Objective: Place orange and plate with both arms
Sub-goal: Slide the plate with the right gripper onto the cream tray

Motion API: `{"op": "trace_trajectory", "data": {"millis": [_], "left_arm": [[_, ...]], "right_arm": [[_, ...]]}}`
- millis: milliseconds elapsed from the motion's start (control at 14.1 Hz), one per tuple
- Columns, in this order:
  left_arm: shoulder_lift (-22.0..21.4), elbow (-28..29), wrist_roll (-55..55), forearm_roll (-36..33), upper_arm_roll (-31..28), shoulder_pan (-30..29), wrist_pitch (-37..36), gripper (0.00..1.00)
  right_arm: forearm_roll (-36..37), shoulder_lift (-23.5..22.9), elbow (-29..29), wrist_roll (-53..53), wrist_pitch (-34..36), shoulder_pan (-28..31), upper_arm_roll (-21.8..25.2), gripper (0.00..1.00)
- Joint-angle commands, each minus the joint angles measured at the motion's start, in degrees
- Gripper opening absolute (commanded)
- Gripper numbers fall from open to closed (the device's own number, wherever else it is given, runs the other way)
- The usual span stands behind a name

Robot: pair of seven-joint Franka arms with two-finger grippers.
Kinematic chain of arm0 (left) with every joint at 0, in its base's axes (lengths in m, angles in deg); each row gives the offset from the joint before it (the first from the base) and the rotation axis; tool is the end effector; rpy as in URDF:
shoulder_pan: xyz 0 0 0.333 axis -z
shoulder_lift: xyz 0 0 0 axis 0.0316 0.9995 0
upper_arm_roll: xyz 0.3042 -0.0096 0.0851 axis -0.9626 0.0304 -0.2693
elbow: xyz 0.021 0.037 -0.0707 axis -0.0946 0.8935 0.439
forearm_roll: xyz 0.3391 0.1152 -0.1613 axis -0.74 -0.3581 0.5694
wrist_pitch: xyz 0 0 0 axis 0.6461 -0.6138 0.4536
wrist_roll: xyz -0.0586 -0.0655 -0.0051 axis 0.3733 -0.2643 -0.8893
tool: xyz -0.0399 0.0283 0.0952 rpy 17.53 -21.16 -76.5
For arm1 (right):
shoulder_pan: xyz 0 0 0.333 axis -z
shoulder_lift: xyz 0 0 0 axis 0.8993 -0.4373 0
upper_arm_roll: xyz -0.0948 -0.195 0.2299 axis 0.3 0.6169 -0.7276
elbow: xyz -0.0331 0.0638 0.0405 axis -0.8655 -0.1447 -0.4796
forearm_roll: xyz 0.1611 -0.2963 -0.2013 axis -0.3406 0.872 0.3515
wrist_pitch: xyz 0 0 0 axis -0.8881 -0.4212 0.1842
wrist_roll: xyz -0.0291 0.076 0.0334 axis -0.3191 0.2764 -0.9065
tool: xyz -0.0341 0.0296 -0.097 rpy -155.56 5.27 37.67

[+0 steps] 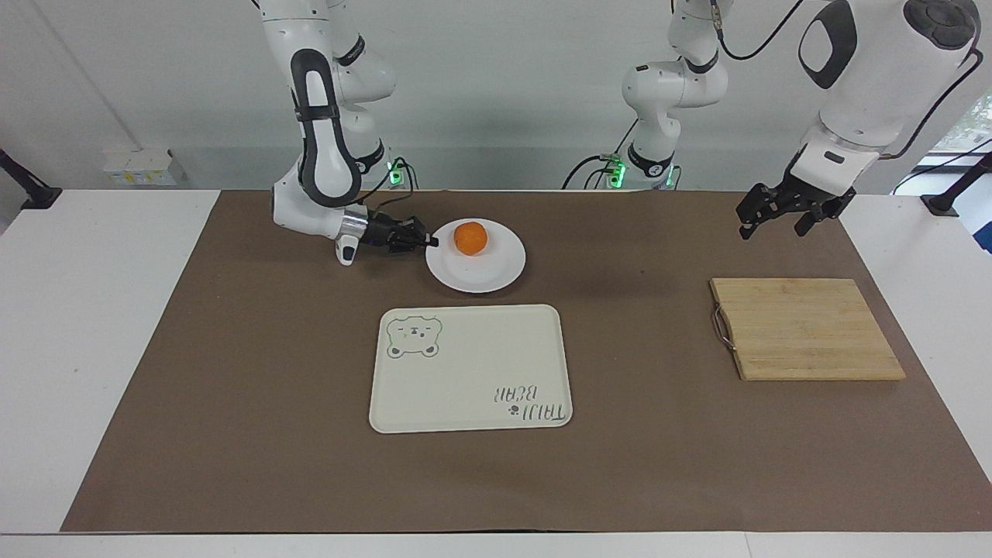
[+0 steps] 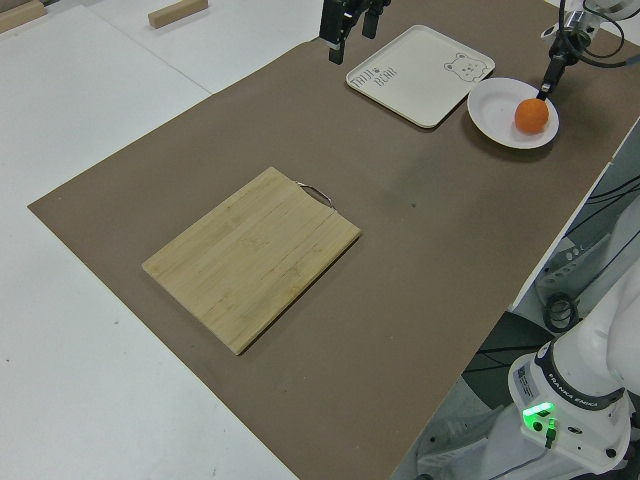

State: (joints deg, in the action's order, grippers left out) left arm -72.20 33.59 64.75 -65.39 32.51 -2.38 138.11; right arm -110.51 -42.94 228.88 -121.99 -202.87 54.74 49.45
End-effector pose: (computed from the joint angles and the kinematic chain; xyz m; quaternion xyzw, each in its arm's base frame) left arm 0.5660 -0.0474 0.6027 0.9999 0.0045 -0.0087 0.0044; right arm 0.3896 0.0852 0.2453 -0.8746 0.0086 0.0811 0.4779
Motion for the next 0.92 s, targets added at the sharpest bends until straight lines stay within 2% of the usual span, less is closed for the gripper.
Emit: {"op": "trace_trajectory", "data": {"millis": [0, 566, 849], "left_arm": [[-0.2, 0.1, -0.5, -0.6, 0.4, -0.7, 0.5, 1.0], [-0.2, 0.1, -0.5, -0.6, 0.4, -0.7, 0.5, 1.0], [-0.2, 0.1, -0.5, -0.6, 0.4, -0.7, 0.5, 1.0]], "right_arm": [[-1.6, 0.1, -1.5, 1.1, 2.7, 1.9, 0.0, 0.0], [-1.6, -0.3, -10.6, 14.1, 7.3, 2.6, 0.1, 0.0], [-1.5, -6.1, -20.6, 20.6, 6.8, 1.8, 0.1, 0.0]]}}
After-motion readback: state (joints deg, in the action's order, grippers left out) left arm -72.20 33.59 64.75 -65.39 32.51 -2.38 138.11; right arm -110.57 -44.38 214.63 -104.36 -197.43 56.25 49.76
